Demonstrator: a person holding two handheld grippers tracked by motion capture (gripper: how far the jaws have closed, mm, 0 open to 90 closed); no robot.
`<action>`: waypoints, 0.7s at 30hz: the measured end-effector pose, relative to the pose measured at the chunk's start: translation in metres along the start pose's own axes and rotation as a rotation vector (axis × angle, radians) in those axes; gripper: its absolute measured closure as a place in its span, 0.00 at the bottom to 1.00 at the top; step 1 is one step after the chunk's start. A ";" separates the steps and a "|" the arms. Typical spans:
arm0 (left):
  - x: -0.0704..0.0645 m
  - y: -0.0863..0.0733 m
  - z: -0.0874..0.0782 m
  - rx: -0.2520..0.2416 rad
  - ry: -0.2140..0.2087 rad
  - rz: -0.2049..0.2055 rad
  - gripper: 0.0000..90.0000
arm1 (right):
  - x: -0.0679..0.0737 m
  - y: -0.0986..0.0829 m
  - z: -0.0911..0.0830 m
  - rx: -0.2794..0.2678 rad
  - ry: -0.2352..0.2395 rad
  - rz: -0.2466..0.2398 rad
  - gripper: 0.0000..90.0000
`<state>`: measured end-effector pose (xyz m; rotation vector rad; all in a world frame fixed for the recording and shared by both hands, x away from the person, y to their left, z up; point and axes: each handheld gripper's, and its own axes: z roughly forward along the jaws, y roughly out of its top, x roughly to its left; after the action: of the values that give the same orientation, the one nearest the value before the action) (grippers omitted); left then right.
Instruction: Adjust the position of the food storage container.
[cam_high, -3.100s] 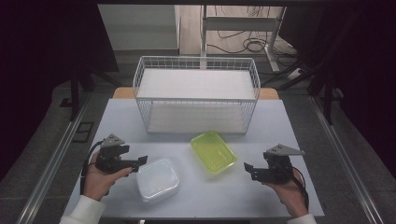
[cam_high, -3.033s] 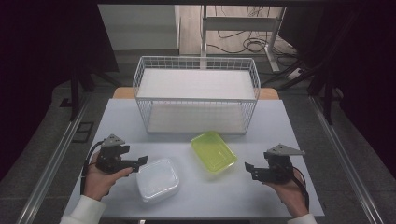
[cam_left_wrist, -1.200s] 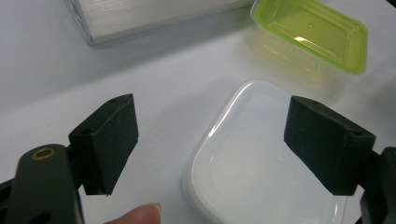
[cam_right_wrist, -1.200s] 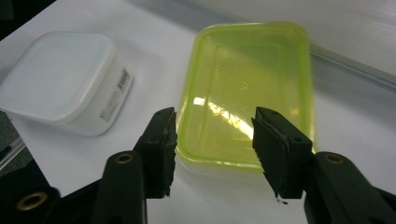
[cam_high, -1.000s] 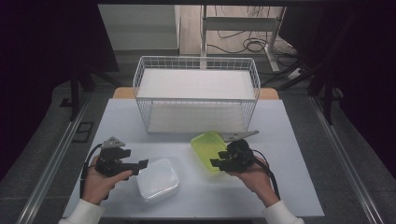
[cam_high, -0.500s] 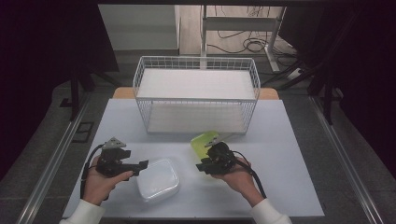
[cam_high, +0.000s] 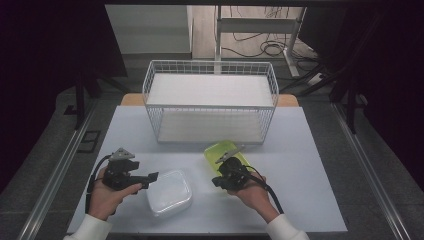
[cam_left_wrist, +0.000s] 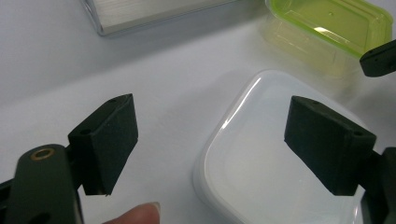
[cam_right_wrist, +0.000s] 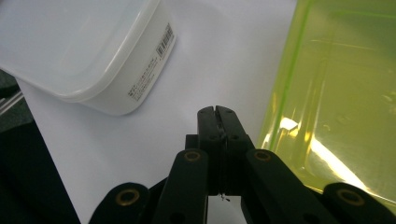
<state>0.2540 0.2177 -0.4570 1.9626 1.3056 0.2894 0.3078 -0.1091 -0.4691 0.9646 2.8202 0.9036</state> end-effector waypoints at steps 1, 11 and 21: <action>0.000 0.000 0.000 0.003 0.004 -0.001 0.19 | 0.001 0.000 0.002 0.008 -0.005 -0.001 0.98; 0.007 -0.004 0.004 0.021 0.016 -0.012 0.19 | -0.010 -0.013 -0.002 0.048 -0.080 0.011 0.98; 0.009 -0.004 0.004 0.021 0.019 -0.015 0.19 | -0.029 -0.030 -0.019 0.050 -0.124 0.042 0.98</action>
<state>0.2578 0.2248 -0.4646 1.9706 1.3398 0.2887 0.3106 -0.1543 -0.4732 1.0500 2.7406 0.7528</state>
